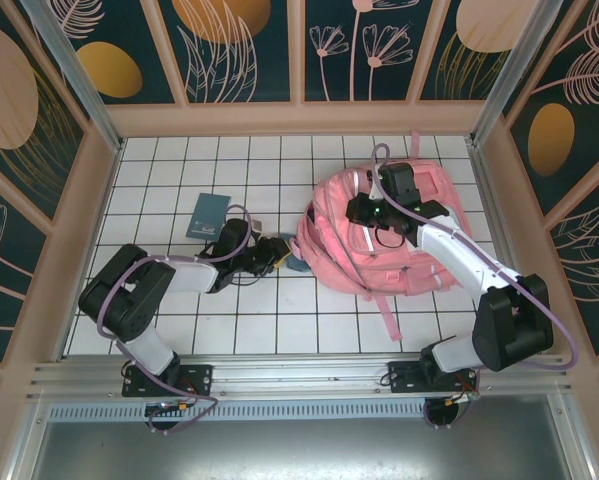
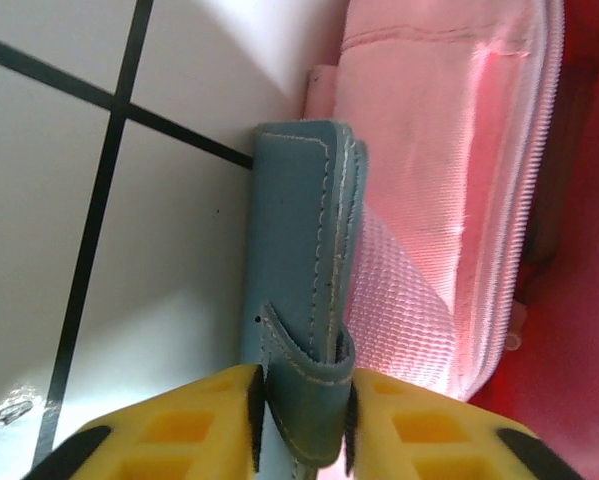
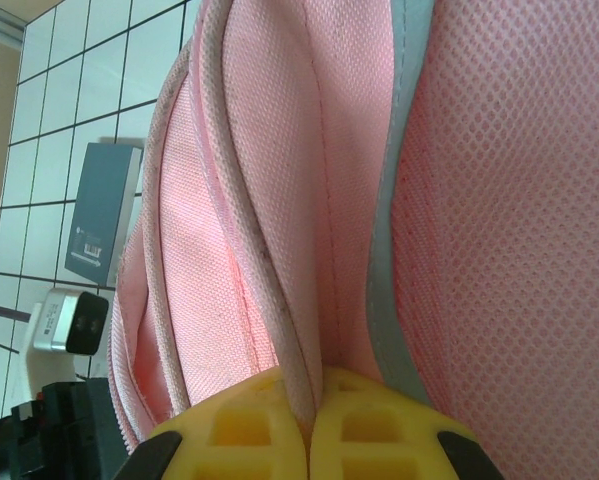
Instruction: Pack books, pencil case, and school supplies into a backpack
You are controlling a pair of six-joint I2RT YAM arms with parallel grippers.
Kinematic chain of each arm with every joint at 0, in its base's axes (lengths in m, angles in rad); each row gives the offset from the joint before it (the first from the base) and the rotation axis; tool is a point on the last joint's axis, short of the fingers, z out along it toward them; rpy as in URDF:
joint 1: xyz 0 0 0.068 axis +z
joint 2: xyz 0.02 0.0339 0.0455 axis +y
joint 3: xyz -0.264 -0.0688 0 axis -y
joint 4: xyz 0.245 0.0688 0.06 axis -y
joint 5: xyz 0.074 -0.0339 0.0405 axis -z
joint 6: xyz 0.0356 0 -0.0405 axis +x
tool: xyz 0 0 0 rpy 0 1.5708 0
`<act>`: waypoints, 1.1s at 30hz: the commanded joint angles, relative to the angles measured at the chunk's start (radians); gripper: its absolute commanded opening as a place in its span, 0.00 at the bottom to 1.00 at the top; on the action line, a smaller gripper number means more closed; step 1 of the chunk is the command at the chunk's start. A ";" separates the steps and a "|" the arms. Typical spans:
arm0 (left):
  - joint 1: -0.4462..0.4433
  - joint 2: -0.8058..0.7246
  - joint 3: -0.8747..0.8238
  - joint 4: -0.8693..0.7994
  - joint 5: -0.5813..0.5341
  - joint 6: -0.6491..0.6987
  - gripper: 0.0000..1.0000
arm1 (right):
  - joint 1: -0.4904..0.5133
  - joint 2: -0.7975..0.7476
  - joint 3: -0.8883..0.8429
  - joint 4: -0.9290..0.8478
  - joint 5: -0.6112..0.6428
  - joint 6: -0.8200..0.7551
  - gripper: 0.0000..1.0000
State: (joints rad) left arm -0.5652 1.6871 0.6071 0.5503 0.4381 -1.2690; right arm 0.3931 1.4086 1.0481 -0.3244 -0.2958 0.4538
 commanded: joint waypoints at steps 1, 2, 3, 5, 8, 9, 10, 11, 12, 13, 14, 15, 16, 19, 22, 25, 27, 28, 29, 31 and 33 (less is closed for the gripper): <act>-0.011 0.022 0.003 0.057 0.025 0.000 0.25 | 0.019 0.007 0.030 0.022 -0.045 0.012 0.00; -0.010 0.051 0.009 0.059 0.029 0.001 0.25 | 0.019 0.008 0.031 0.021 -0.046 0.013 0.00; -0.012 0.061 0.016 0.061 0.031 0.002 0.25 | 0.019 0.010 0.032 0.021 -0.047 0.013 0.00; -0.014 0.083 0.034 0.060 0.038 0.005 0.27 | 0.019 0.011 0.033 0.021 -0.049 0.013 0.00; -0.016 0.104 0.049 0.059 0.044 0.008 0.27 | 0.020 0.009 0.035 0.019 -0.048 0.013 0.00; -0.015 0.107 0.051 0.058 0.044 0.011 0.27 | 0.018 0.009 0.034 0.017 -0.046 0.011 0.00; -0.016 0.108 0.051 0.054 0.043 0.014 0.24 | 0.019 0.009 0.035 0.016 -0.044 0.011 0.00; -0.016 0.105 0.051 0.045 0.036 0.020 0.19 | 0.018 0.007 0.035 0.013 -0.042 0.010 0.00; -0.016 0.097 0.051 0.030 0.028 0.031 0.13 | 0.018 0.006 0.037 0.012 -0.039 0.009 0.00; -0.015 0.089 0.054 0.005 0.017 0.041 0.08 | 0.019 0.002 0.037 0.009 -0.034 0.007 0.00; -0.015 0.077 0.057 -0.028 0.005 0.059 0.04 | 0.017 0.000 0.039 0.004 -0.025 0.003 0.00; -0.016 0.063 0.061 -0.064 -0.004 0.075 0.01 | 0.015 -0.005 0.042 -0.002 -0.018 0.000 0.00; -0.015 0.048 0.064 -0.094 -0.013 0.090 0.00 | 0.013 -0.010 0.044 -0.004 -0.013 -0.002 0.00; -0.014 -0.020 0.062 -0.212 -0.068 0.132 0.00 | 0.001 -0.020 0.048 -0.015 -0.008 -0.010 0.00; -0.013 -0.077 0.051 -0.301 -0.124 0.179 0.00 | -0.018 -0.032 0.054 -0.024 -0.010 -0.016 0.00; 0.000 -0.132 0.052 -0.396 -0.173 0.238 0.00 | -0.044 -0.051 0.066 -0.038 -0.015 -0.026 0.00; 0.013 -0.181 0.053 -0.460 -0.211 0.268 0.00 | -0.065 -0.067 0.078 -0.050 -0.025 -0.033 0.00; 0.017 -0.210 0.055 -0.493 -0.235 0.283 0.00 | -0.077 -0.074 0.088 -0.060 -0.029 -0.038 0.00; 0.020 -0.235 0.059 -0.524 -0.259 0.297 0.00 | -0.085 -0.080 0.096 -0.068 -0.032 -0.043 0.00; 0.024 -0.300 0.077 -0.595 -0.318 0.328 0.00 | -0.100 -0.086 0.116 -0.090 -0.034 -0.054 0.00; 0.026 -0.351 0.098 -0.667 -0.383 0.349 0.00 | -0.111 -0.089 0.129 -0.101 -0.041 -0.062 0.00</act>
State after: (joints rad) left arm -0.5449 1.4048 0.6571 0.0280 0.1768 -0.9966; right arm 0.3004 1.3575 1.1233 -0.4114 -0.3195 0.4263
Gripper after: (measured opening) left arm 0.075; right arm 0.058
